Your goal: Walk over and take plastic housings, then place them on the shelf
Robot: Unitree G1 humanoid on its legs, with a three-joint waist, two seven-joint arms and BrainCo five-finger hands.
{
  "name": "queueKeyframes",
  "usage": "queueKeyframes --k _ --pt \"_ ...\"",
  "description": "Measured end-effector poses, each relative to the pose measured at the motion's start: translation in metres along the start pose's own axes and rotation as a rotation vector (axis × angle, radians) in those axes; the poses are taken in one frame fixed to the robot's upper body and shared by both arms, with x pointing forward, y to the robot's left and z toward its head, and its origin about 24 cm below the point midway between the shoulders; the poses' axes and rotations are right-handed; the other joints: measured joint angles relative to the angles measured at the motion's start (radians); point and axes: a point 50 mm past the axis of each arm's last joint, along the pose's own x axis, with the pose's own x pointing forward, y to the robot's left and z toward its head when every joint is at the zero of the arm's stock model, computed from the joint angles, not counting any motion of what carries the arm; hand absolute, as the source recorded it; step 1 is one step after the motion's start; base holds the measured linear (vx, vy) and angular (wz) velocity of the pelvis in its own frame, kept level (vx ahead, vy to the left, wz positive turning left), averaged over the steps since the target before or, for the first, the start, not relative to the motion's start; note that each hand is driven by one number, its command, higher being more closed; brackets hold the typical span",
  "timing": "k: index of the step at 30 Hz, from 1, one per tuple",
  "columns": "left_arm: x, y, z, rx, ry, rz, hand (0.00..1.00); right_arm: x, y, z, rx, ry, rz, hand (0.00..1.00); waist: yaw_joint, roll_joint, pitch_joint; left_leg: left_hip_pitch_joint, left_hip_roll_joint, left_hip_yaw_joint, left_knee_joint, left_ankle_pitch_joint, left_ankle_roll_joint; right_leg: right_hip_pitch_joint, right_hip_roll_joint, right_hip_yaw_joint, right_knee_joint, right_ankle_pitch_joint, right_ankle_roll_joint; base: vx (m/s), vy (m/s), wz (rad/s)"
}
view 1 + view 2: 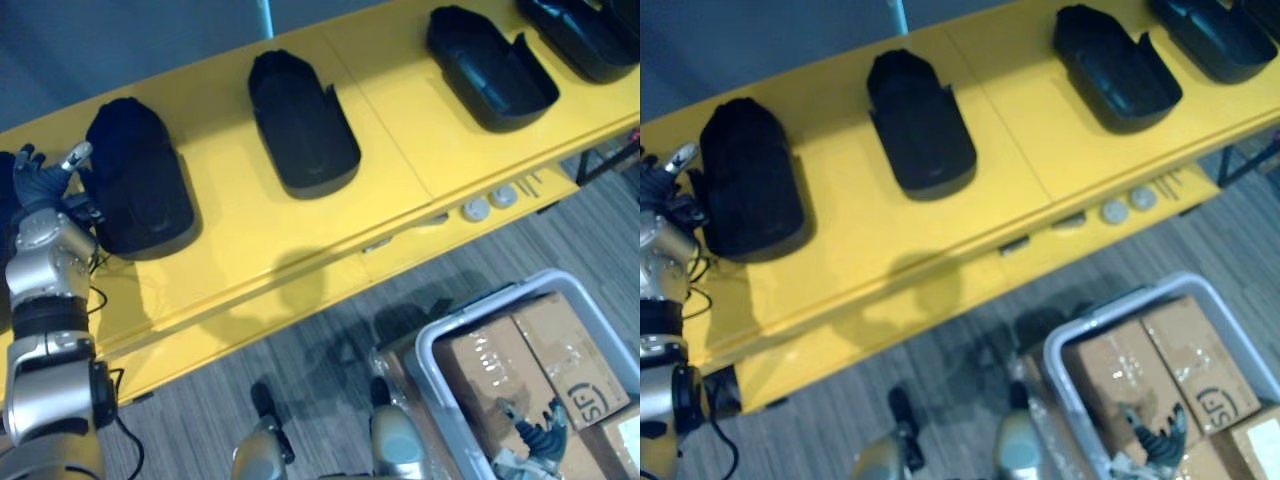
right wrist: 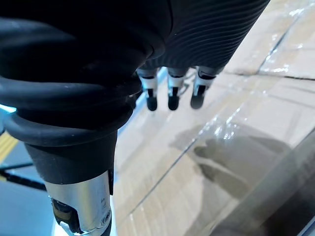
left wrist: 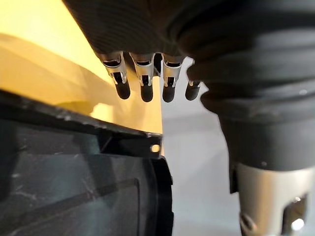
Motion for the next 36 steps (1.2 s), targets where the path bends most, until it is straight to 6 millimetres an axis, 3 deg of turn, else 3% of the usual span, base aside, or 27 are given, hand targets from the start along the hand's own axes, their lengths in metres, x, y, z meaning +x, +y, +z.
queueKeyframes --k 9,19,36 --pt "0.002 -0.003 0.008 -0.052 0.017 0.061 0.0 0.004 0.0 0.009 0.003 -0.036 0.005 0.0 -0.001 0.0 0.016 -0.076 0.031 -0.003 0.169 -0.103 0.001 -0.002 0.001 0.01 0.006 0.0 0.001 0.0 0.001 -0.03" --pt "0.005 0.011 0.013 -0.213 0.058 0.203 0.0 0.007 -0.002 0.011 -0.011 -0.032 0.006 0.0 0.005 -0.001 0.017 -0.156 0.053 -0.014 0.327 -0.19 0.016 -0.043 -0.002 0.009 0.082 0.0 0.0 0.0 0.026 0.02" --pt "0.006 0.027 0.021 -0.318 0.025 0.286 0.0 0.01 -0.004 0.013 -0.028 -0.034 0.027 0.0 0.027 0.005 0.031 -0.191 0.053 -0.02 0.391 -0.217 0.027 -0.062 -0.015 0.008 0.104 -0.024 0.014 -0.01 0.004 0.0"
